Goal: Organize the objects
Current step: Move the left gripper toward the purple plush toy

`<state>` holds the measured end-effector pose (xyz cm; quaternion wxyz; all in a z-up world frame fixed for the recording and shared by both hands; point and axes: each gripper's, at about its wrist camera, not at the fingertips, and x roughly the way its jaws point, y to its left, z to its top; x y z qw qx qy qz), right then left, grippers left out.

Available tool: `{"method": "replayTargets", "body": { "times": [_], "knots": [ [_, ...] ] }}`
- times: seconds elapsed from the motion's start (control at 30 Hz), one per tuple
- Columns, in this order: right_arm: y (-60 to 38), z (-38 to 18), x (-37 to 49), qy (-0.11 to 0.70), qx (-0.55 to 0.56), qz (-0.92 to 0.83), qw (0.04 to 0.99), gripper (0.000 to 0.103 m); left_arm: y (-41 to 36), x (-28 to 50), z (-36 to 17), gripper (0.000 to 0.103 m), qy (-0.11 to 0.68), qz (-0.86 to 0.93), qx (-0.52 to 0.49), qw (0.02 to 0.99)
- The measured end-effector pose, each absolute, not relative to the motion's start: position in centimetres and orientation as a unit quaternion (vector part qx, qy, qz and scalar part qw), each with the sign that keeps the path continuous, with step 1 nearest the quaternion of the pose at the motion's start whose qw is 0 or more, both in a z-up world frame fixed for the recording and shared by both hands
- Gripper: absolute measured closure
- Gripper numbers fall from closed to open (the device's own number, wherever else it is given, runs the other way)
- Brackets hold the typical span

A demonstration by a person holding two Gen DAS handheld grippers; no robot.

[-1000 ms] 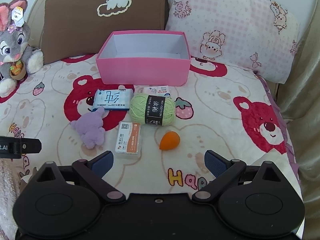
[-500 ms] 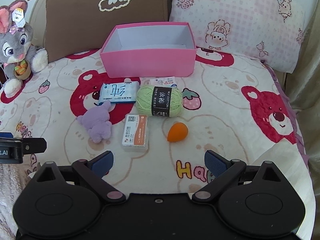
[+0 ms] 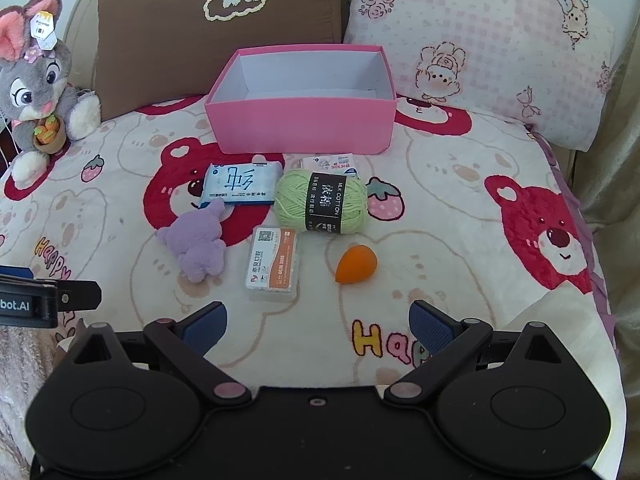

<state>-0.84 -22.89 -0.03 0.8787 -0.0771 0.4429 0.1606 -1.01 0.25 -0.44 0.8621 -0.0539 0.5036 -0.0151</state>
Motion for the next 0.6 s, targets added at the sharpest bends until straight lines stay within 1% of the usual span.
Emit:
{"method": "replayTargets", "body": {
  "times": [0.2,0.3,0.5,0.6],
  "knots": [
    [-22.9,0.0,-0.9,0.45,-0.081,0.169,0.873,0.004,0.2,-0.7,0.1,0.0,0.505,-0.029,-0.047,0.862],
    [-22.5,0.4,-0.7,0.448,-0.103,0.182,0.869,0.004,0.2,0.2,1.1,0.0,0.505,-0.047,-0.041,0.861],
    [-22.5,3.9,-0.2,0.385,-0.12,0.244,0.882,0.004,0.4,3.2,3.3,0.0,0.518,-0.076,-0.008,0.852],
    [-22.1,5.4,0.2,0.347,-0.126,0.271,0.889,0.004,0.8,5.3,4.1,0.0,0.528,-0.085,-0.012,0.845]
  ]
}}
